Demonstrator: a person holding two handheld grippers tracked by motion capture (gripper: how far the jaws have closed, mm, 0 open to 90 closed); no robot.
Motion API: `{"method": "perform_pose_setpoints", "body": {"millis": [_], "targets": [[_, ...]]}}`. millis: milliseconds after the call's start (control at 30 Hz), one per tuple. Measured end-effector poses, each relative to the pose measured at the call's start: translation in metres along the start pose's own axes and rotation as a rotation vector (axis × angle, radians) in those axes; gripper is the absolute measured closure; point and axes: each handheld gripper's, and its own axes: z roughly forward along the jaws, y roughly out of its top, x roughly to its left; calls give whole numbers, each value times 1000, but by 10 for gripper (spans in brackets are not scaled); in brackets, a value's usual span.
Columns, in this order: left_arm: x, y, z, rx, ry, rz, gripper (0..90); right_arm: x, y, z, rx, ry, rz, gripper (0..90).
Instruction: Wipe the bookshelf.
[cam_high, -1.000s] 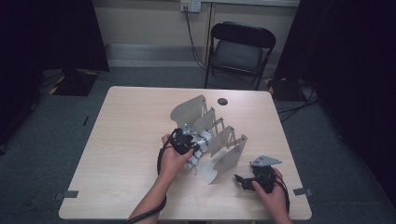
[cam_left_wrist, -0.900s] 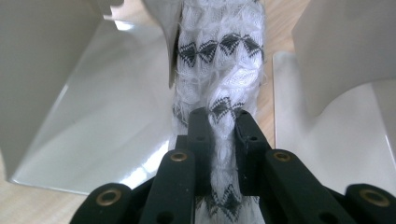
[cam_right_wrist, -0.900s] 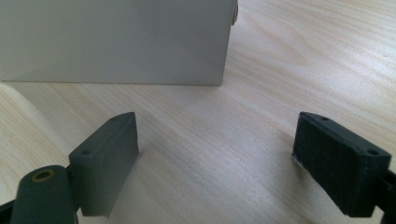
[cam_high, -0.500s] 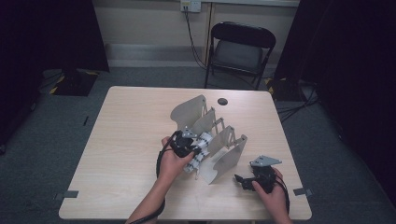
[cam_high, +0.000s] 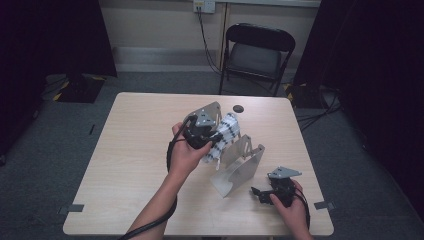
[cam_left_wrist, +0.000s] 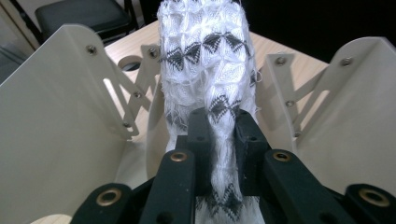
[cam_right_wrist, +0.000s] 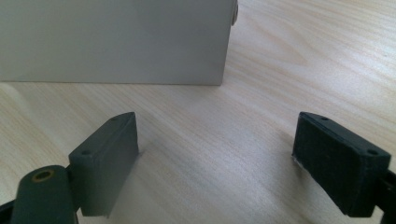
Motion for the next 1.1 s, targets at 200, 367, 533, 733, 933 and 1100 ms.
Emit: {"method": "perform_pose_setpoints", "body": {"millis": [200, 367, 533, 733, 933, 1100], "targets": [[8, -31, 21, 62, 4, -55, 798, 0, 0, 0, 0, 1, -1, 136], [12, -50, 32, 92, 4, -93, 798, 0, 0, 0, 0, 1, 0, 136], [11, -61, 38, 117, -1, -116, 798, 0, 0, 0, 0, 0, -1, 136], [13, -75, 46, 136, -8, -136, 798, 0, 0, 0, 0, 0, 1, 136], [12, -86, 50, 173, -14, -146, 798, 0, 0, 0, 0, 0, 1, 136], [10, -97, 54, 195, -23, -172, 798, 0, 0, 0, 0, 0, 1, 136]]}}
